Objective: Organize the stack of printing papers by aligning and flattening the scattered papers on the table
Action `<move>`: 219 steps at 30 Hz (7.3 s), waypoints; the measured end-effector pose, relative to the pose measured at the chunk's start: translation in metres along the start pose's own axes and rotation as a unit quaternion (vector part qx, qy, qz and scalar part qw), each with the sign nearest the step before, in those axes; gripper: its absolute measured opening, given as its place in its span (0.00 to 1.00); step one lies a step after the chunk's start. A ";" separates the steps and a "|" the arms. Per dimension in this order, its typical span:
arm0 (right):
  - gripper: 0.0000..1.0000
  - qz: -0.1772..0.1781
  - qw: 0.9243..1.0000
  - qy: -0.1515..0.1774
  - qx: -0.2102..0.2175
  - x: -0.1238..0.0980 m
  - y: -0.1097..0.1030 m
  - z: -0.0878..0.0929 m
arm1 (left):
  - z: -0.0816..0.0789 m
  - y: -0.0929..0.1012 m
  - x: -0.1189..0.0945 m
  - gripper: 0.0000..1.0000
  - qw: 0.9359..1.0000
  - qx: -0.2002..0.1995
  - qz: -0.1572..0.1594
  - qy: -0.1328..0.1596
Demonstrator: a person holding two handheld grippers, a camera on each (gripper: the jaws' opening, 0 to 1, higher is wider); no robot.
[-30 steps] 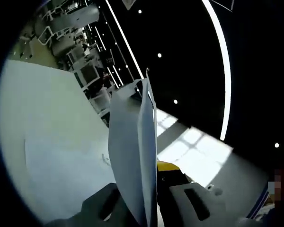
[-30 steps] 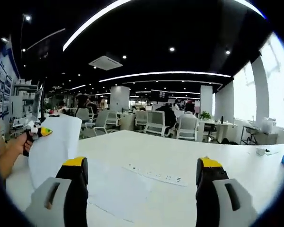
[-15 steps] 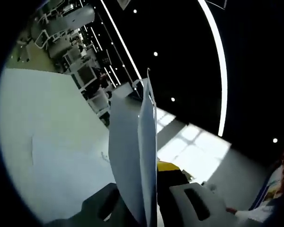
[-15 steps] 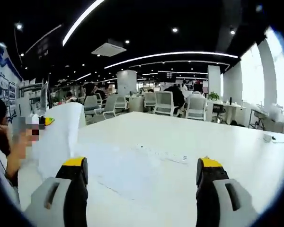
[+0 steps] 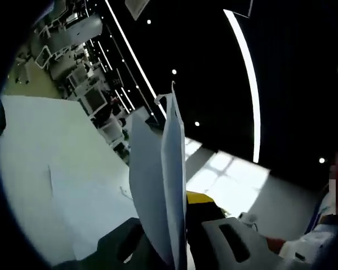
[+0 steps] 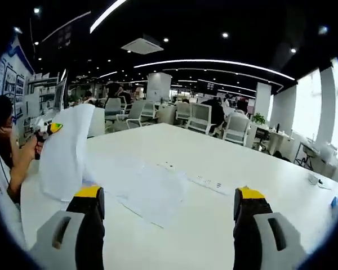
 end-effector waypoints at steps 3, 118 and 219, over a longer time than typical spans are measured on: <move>0.90 0.005 1.000 -0.006 -0.010 0.001 0.003 -0.002 | 0.000 -0.008 -0.002 0.06 1.000 -0.009 -0.010 -0.005; 0.88 -0.056 0.997 -0.057 -0.002 0.093 -0.013 -0.010 | -0.014 -0.013 -0.010 0.06 1.000 -0.009 -0.008 0.025; 0.83 -0.113 0.985 -0.124 -0.024 0.160 -0.047 0.023 | -0.019 -0.008 -0.014 0.06 0.999 -0.008 0.002 0.038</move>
Point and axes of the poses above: the point that each gripper's makers call its tool centre point, and the gripper's own axes: x roughly forward along the fingers, y roughly to its right, z roughly out of its underside, the point moved 6 cm from there along -x, roughly backward along the fingers, and after that the axes turned 8 degrees about -z, right-handed, at the moved point
